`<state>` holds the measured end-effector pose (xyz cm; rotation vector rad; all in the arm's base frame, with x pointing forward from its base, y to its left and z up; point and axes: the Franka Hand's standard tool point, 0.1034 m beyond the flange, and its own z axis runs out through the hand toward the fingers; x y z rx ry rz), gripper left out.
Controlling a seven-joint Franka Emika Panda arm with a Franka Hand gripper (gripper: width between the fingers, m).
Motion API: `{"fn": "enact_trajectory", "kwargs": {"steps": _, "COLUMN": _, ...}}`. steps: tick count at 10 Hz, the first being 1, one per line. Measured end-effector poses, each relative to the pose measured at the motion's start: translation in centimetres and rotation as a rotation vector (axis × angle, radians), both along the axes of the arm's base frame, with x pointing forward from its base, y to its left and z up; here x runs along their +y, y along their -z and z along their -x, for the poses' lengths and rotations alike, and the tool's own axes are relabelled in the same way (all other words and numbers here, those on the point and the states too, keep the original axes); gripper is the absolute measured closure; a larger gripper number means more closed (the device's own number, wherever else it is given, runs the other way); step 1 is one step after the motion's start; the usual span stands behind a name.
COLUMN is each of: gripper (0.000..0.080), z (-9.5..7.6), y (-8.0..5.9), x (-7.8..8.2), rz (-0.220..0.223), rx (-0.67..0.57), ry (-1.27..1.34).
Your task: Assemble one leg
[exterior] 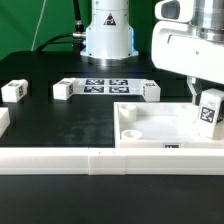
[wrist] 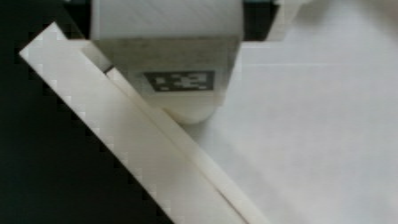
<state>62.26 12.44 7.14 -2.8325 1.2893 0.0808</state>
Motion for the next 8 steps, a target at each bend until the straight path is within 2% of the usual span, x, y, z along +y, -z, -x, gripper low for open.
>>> {"fn": "enact_trajectory", "kwargs": {"steps": 3, "gripper": 0.0509, "z": -0.07, "y": 0.04, "x": 0.03, "rz": 0.001, "rx": 0.007, "ry": 0.350}}
{"fn": "enact_trajectory", "kwargs": {"steps": 8, "gripper": 0.0509, "z": -0.14, "y": 0.09, "x": 0.09, "rz": -0.001, "rx": 0.029, "ry": 0.705}}
